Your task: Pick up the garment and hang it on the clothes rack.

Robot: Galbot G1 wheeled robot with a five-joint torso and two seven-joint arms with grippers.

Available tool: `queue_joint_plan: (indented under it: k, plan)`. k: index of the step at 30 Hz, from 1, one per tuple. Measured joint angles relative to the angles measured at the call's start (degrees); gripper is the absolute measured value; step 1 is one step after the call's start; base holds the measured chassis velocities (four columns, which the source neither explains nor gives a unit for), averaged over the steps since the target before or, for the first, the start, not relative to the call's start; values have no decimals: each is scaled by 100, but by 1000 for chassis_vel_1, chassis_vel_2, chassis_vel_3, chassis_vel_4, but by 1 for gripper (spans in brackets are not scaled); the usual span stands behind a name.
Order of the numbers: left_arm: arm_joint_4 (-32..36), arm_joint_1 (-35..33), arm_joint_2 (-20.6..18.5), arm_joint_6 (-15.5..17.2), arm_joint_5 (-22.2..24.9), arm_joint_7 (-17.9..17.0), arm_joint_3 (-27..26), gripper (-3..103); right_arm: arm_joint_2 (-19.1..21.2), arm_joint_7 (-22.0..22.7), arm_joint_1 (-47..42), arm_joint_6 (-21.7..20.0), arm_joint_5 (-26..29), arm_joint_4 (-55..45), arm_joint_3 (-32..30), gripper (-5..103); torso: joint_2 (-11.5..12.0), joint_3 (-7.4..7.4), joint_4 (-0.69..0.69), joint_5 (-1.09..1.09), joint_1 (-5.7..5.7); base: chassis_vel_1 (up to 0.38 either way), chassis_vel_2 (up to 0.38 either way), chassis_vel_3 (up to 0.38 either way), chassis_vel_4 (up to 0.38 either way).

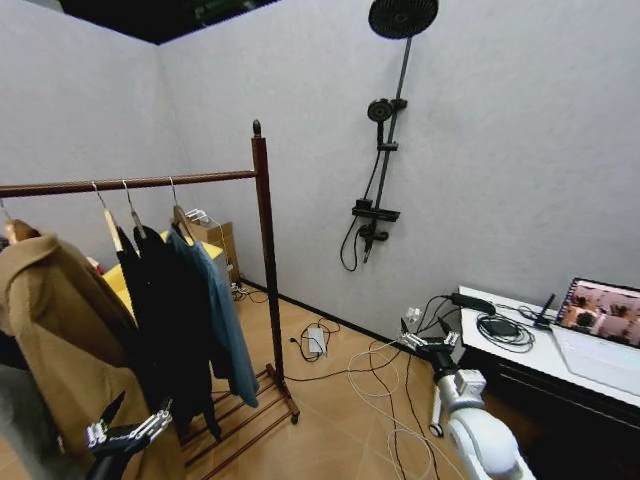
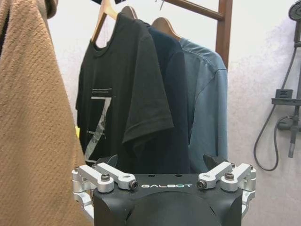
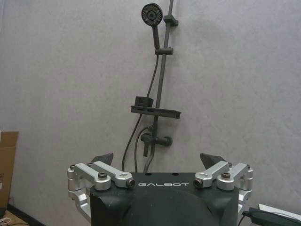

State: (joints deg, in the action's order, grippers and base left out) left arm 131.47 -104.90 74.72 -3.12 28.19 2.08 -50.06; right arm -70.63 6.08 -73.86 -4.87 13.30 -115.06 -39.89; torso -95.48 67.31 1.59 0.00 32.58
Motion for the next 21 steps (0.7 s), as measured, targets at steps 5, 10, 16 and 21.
queue_joint_plan:
  k: [5, 10, 16, 21]
  plan:
    - [0, 0, 0, 0, 0, 0, 0, 100, -10, 0, -1, 2, -10, 0, 3, 100, 0, 0, 1, -1, 1, -15, -88, -89, -23]
    - [0, 0, 0, 0, 0, 0, 0, 100, -13, -1, -2, 4, -13, -1, 4, 100, 0, 0, 3, -1, 0, -70, -142, -129, -49]
    - [0, 0, 0, 0, 0, 0, 0, 100, -16, -3, -18, 6, -24, -21, 13, 100, 0, 0, 3, 1, 0, -64, -154, -123, -64]
    - [0, 0, 0, 0, 0, 0, 0, 100, -15, -5, -41, 9, -26, -48, 12, 100, 0, 0, 4, 1, 0, -88, -162, -149, -83]
